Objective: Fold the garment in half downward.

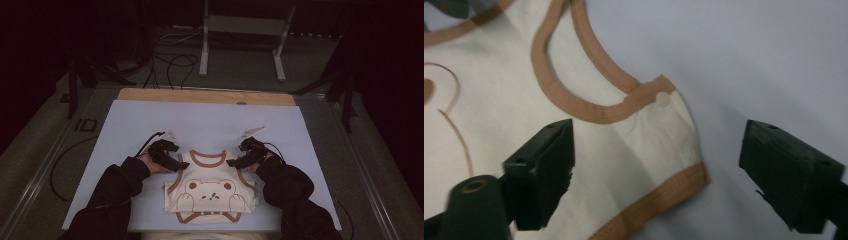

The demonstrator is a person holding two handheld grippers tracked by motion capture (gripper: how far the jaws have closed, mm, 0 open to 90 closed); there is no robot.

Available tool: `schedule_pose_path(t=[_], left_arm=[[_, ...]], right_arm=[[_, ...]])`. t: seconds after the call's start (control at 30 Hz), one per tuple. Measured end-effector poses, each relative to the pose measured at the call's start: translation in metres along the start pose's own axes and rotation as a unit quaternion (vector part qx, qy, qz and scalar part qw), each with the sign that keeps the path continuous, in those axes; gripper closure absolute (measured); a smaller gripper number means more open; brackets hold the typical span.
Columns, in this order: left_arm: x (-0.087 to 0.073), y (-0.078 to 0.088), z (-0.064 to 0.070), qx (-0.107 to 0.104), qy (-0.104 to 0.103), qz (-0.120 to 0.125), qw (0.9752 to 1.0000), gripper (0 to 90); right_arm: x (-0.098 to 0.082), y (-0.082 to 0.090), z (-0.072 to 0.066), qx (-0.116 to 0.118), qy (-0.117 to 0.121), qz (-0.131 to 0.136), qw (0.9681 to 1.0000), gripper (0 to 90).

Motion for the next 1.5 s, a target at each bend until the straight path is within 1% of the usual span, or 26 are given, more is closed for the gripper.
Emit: schedule_pose_path(t=[0.03,0.07,0.13,0.17,0.2,0.23,0.3,0.37,0.4,0.43,0.5,0.57,0.63,0.7,0.77,0.83,0.97,1.07,1.1,1.13,1.2,1.27,1.3,1.33,1.47,1.5], left_arm=[[-0.001,-0.001,0.0,-0.004,-0.003,-0.005,1.0,17.0],[-0.001,-0.002,0.0,-0.006,-0.003,-0.007,1.0,17.0],[-0.002,-0.004,-0.001,-0.001,-0.003,-0.009,1.0,23.4],[-0.002,-0.004,-0.001,-0.002,-0.003,-0.009,1.0,31.5],[-0.002,-0.005,-0.001,0.0,-0.002,-0.008,1.0,31.5],[-0.002,-0.005,-0.002,0.001,-0.001,-0.004,1.0,36.9],[-0.002,-0.005,-0.003,0.003,0.001,-0.003,1.0,39.7],[-0.002,-0.005,-0.006,0.009,0.003,-0.001,1.0,43.7],[-0.002,-0.005,-0.006,0.009,0.003,-0.001,1.0,48.6],[-0.002,-0.005,-0.006,0.011,0.005,0.002,0.9999,48.6],[-0.002,-0.005,-0.007,0.016,0.001,-0.003,0.9999,53.8],[-0.002,-0.005,-0.006,0.021,0.0,-0.005,0.9998,57.3],[-0.001,-0.006,-0.006,0.024,0.004,-0.005,0.9997,63.0],[-0.001,-0.006,-0.005,0.031,0.0,-0.007,0.9995,63.6],[-0.001,-0.006,-0.005,0.033,0.005,-0.007,0.9994,64.9],[-0.001,-0.007,-0.005,0.035,0.013,-0.004,0.9993,69.0],[-0.001,-0.007,-0.004,0.038,0.016,-0.004,0.9992,70.8],[0.0,-0.007,-0.003,0.037,0.012,-0.009,0.9992,74.8],[0.001,-0.008,-0.002,0.036,0.016,-0.008,0.9992,79.2],[0.001,-0.008,-0.002,0.035,0.015,-0.009,0.9993,79.2],[0.001,-0.009,0.0,0.033,0.012,-0.008,0.9993,85.3],[0.002,-0.009,0.001,0.037,0.007,-0.011,0.9992,85.9],[0.002,-0.008,0.001,0.039,0.006,-0.012,0.9991,86.5],[0.002,-0.008,0.002,0.042,0.005,-0.013,0.999,86.5],[0.004,-0.005,0.003,0.039,0.006,-0.007,0.9992,87.2],[0.004,-0.004,0.003,0.039,0.006,-0.005,0.9992,87.3]], right_arm=[[0.0,-0.002,0.001,-0.008,0.003,-0.003,1.0,21.3],[0.0,-0.002,0.001,-0.008,0.003,-0.003,1.0,21.3],[-0.001,-0.003,0.003,-0.009,0.003,-0.006,0.9999,27.8],[-0.001,-0.004,0.004,-0.012,0.003,-0.008,0.9999,30.7],[-0.001,-0.004,0.004,-0.012,0.003,-0.008,0.9999,30.7],[-0.002,-0.006,0.006,-0.011,0.003,-0.01,0.9999,33.3],[-0.002,-0.007,0.006,-0.014,0.003,-0.011,0.9998,34.8],[-0.003,-0.009,0.007,-0.022,0.009,-0.021,0.9995,36.9],[-0.003,-0.009,0.007,-0.022,0.009,-0.021,0.9995,36.9],[-0.004,-0.011,0.008,-0.025,0.014,-0.026,0.9992,38.9],[-0.005,-0.013,0.007,-0.02,0.009,-0.037,0.9991,44.4],[-0.006,-0.013,0.007,-0.031,0.026,-0.039,0.9984,48.5],[-0.006,-0.012,0.005,-0.029,0.032,-0.047,0.998,58.0],[-0.006,-0.011,0.004,-0.027,0.033,-0.048,0.998,60.4],[-0.006,-0.011,0.003,-0.025,0.041,-0.051,0.9975,65.4],[-0.005,-0.011,0.001,-0.022,0.038,-0.052,0.9977,71.1],[-0.006,-0.011,0.0,-0.019,0.036,-0.053,0.9978,76.3],[-0.005,-0.011,-0.002,-0.022,0.04,-0.054,0.9975,79.8],[-0.005,-0.011,-0.003,-0.019,0.038,-0.053,0.9977,81.3],[-0.005,-0.011,-0.003,-0.019,0.038,-0.053,0.9977,81.3],[-0.005,-0.012,-0.003,-0.019,0.04,-0.051,0.9977,81.8],[-0.005,-0.011,-0.004,-0.02,0.037,-0.05,0.9978,82.1],[-0.005,-0.011,-0.003,-0.017,0.047,-0.052,0.9974,82.4],[-0.005,-0.011,-0.003,-0.017,0.047,-0.052,0.9974,82.4],[-0.004,-0.008,-0.003,-0.014,0.042,-0.052,0.9977,82.5],[-0.004,-0.008,-0.002,-0.014,0.051,-0.052,0.9972,82.5]])
Point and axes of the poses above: each handheld gripper's, and its own axes: y roughly backward along the jaws, x roughly out of its top, z roughly to its right, the point moved 5 cm from there along -y, roughly forward along the jaws
